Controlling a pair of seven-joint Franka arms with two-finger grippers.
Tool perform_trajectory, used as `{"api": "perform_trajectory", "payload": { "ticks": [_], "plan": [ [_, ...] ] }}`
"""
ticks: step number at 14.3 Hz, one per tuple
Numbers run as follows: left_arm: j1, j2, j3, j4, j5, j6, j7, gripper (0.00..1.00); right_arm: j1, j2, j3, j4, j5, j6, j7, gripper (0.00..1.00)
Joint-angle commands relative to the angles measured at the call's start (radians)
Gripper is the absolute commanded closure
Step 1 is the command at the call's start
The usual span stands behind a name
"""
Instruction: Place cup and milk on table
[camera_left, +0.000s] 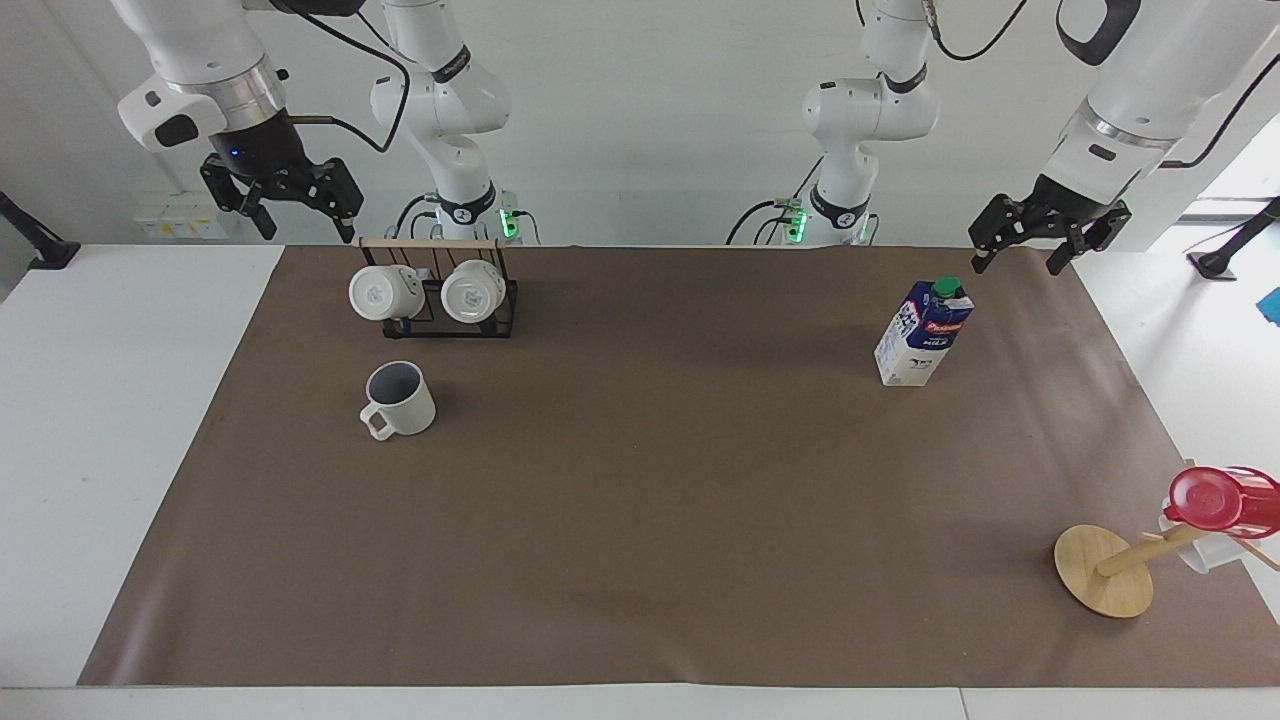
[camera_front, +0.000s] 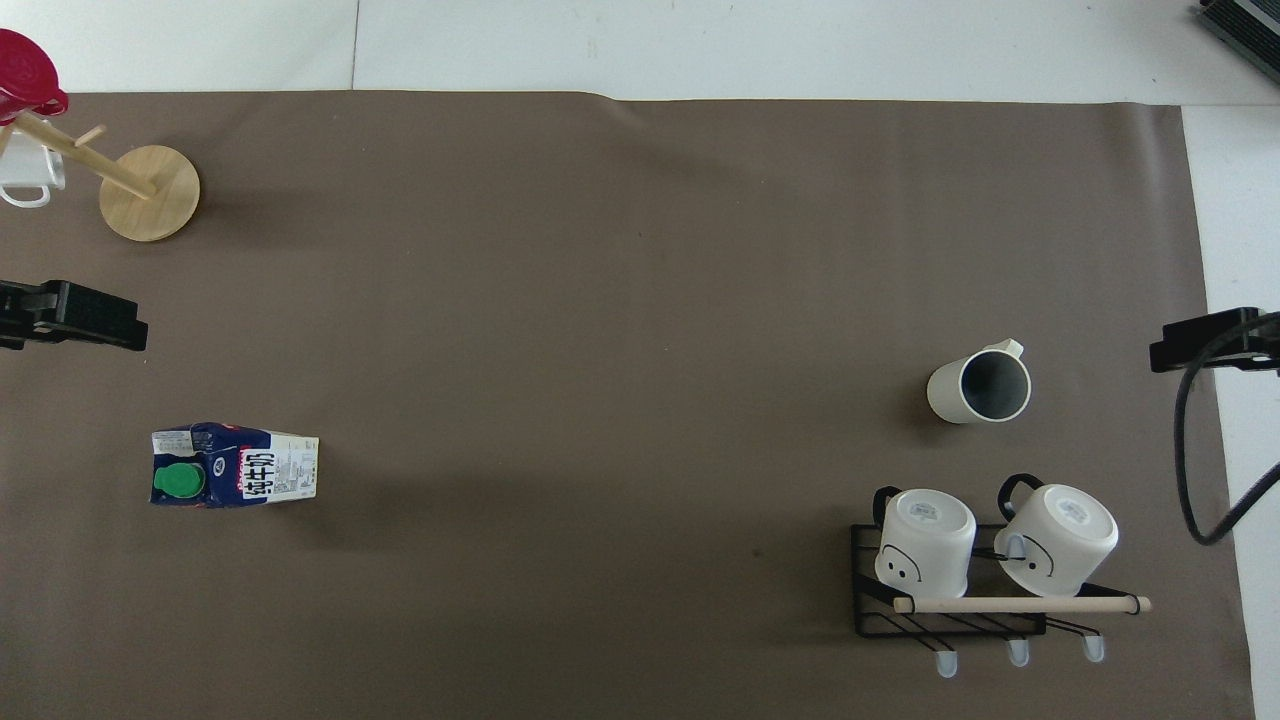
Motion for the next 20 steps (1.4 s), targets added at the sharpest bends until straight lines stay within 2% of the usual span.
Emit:
{"api": "perform_trajectory", "payload": {
  "ticks": [1,11,15,20],
  "plan": [
    [0.013,-0.001,-0.006,0.019,-0.004,-0.023,-0.007,0.0,-0.007,-0.017,0.004,-0.017,0.009,-0.006,-0.017,0.0],
    [0.011,-0.001,-0.006,0.019,-0.004,-0.023,-0.006,0.0,-0.001,-0.017,0.012,-0.016,0.007,0.001,-0.026,0.0],
    [0.011,-0.001,-0.006,0.019,-0.004,-0.023,-0.006,0.0,0.001,-0.031,0.013,-0.064,0.009,0.041,-0.022,0.0],
    [0.011,-0.001,-0.006,0.019,-0.004,-0.023,-0.007,0.0,0.048,-0.023,0.013,-0.182,0.01,0.213,-0.003,0.0]
  ]
}}
